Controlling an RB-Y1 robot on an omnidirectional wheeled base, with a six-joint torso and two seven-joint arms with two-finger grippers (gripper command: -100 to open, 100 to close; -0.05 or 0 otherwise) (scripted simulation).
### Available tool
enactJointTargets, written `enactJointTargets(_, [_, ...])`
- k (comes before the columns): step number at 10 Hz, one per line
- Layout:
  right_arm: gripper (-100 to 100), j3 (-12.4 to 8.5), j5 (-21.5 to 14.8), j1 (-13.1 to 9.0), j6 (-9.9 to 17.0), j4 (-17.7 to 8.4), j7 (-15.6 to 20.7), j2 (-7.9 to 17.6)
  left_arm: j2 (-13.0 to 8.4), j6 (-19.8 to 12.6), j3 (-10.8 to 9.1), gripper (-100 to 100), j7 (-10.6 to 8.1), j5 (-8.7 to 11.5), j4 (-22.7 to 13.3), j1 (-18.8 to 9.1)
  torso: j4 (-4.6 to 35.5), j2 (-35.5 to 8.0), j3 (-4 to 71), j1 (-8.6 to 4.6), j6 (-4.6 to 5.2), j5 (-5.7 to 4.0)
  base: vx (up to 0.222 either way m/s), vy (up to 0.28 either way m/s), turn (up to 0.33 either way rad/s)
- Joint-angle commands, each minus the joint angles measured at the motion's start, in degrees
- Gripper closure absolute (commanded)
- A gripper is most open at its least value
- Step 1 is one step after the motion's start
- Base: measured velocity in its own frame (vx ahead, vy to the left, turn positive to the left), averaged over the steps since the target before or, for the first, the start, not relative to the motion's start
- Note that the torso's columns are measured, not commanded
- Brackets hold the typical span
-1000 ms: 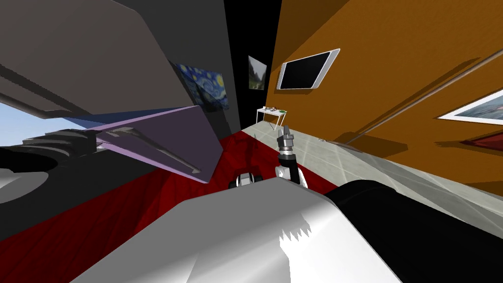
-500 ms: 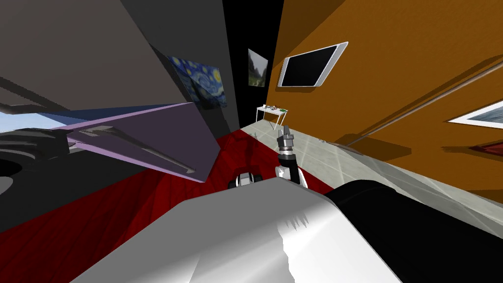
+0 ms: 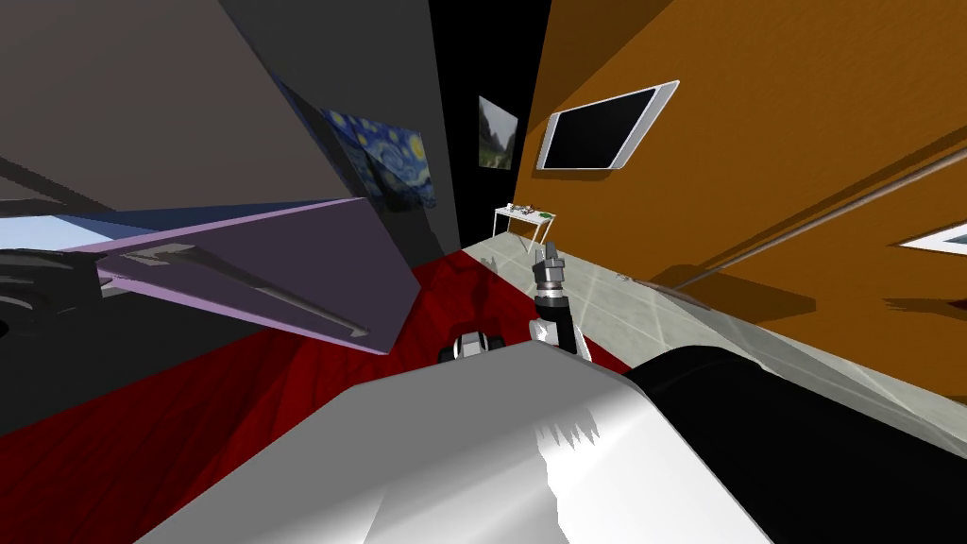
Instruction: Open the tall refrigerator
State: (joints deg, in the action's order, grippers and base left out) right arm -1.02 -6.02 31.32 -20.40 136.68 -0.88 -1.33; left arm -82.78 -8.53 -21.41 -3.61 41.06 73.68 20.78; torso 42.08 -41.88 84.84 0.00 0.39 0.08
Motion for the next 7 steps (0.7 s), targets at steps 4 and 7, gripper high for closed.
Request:
enactJointTargets(4, [0, -0.01, 0.0, 0.0, 0.0, -0.01, 0.0, 0.01, 0.65, -1.18, -0.53, 100, -0.14, -1.55, -2.73, -1.35, -0.14, 0.59, 0.42, -0.02, 0.52, -0.09, 0.073, -0.086, -0.011])
enactJointTargets(7, [0, -0.01, 0.0, 0.0, 0.0, 0.0, 0.0, 0.01, 0.95, -1.69, -0.74, 100, -0.19, -2.3, -4.15, -2.0, -0.16, 0.58, 0.41, -0.11, 0.54, -0.1, 0.06, -0.118, 0.037])
